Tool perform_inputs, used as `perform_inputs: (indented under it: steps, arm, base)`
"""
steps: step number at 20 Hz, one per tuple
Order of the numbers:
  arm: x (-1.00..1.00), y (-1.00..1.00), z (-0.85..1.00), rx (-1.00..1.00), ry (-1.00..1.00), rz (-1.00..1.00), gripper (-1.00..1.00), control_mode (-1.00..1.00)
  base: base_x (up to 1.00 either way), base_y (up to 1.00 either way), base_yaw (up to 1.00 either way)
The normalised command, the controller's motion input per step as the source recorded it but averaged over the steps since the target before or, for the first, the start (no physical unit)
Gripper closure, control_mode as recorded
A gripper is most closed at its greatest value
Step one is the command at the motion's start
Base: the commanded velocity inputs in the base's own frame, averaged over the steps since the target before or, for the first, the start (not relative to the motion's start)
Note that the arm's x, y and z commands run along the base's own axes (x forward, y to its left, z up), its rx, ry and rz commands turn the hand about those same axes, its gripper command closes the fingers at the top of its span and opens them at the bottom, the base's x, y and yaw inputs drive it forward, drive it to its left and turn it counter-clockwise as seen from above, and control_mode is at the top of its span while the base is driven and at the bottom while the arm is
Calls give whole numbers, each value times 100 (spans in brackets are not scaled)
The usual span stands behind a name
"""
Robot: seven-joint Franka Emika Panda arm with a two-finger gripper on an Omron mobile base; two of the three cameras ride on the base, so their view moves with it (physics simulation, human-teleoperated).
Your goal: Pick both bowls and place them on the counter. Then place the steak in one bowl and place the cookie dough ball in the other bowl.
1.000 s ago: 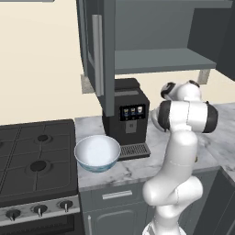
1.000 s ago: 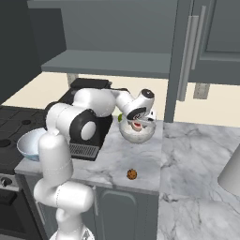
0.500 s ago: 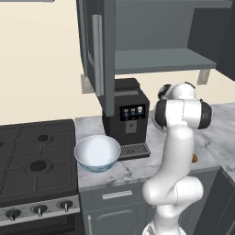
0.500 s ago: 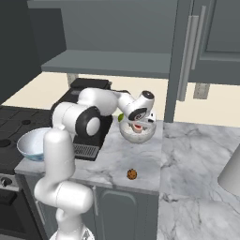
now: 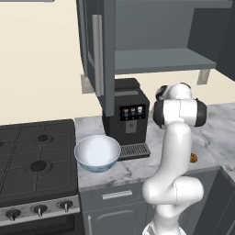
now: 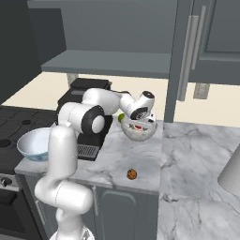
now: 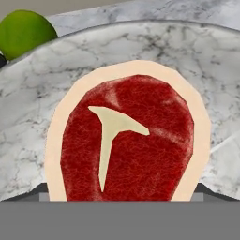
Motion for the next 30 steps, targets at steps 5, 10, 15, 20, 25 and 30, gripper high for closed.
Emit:
perform_inputs:
  steps: [5,10,15,20,25,30]
  arm:
    - [2,0,-1,0,0,0,100,-100]
    - [-6,0,6,-1,0,0,-100,-100]
    - [-15,-1,11,0,0,0,-100,-100]
    - [-16,0,14,0,0,0,-100,-100]
    - [-15,0,18,0,0,0,-100,-100]
    - [-31,0,28,0,-1,0,-100,-100]
  base:
    - [0,0,0]
    - [0,0,0]
    - [0,0,0]
    - [0,0,0]
    - [0,0,0]
    - [0,0,0]
